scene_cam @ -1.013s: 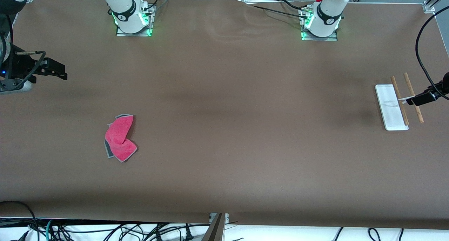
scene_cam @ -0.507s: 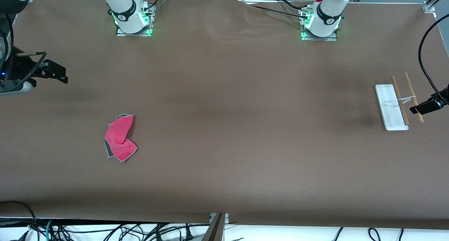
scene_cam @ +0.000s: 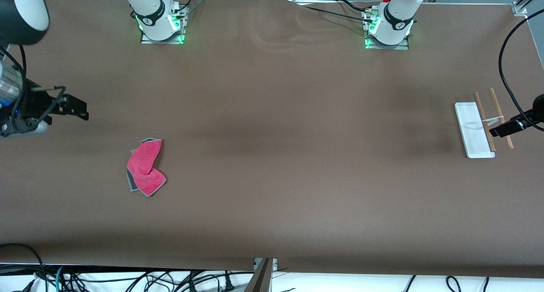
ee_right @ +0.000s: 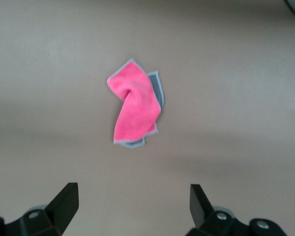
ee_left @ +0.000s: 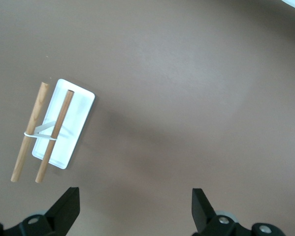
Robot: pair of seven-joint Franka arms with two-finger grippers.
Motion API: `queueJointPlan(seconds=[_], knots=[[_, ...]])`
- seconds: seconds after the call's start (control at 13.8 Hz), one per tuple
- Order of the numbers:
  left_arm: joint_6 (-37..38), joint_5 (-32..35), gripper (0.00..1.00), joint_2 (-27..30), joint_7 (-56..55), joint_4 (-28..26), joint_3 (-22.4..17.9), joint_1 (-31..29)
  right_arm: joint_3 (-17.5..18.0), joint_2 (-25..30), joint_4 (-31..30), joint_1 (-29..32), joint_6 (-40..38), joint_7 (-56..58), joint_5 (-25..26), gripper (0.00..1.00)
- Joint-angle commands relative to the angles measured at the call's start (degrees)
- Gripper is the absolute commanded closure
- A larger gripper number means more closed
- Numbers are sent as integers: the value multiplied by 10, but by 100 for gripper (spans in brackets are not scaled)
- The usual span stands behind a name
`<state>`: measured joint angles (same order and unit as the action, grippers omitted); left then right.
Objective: Pass towel and hang on rack
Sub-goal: 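Lower the right gripper onto the pink towel and grasp it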
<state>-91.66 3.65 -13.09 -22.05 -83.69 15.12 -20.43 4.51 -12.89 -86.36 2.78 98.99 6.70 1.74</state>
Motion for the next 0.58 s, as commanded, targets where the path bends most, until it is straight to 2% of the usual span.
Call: queueJointPlan(seconds=[0.0, 0.22, 0.36, 0.51], knots=[[6, 18, 0, 19, -6, -18, 8, 3, 2, -61, 10, 0, 62, 6, 0, 0], [16, 10, 0, 22, 0, -12, 8, 4, 2, -123, 10, -1, 146, 96, -1, 0], [19, 16, 0, 27, -6, -10, 40, 7, 3, -165, 9, -1, 203, 114, 0, 0], [19, 16, 0, 32, -7, -16, 49, 6, 6, -207, 9, -9, 268, 150, 1, 0]])
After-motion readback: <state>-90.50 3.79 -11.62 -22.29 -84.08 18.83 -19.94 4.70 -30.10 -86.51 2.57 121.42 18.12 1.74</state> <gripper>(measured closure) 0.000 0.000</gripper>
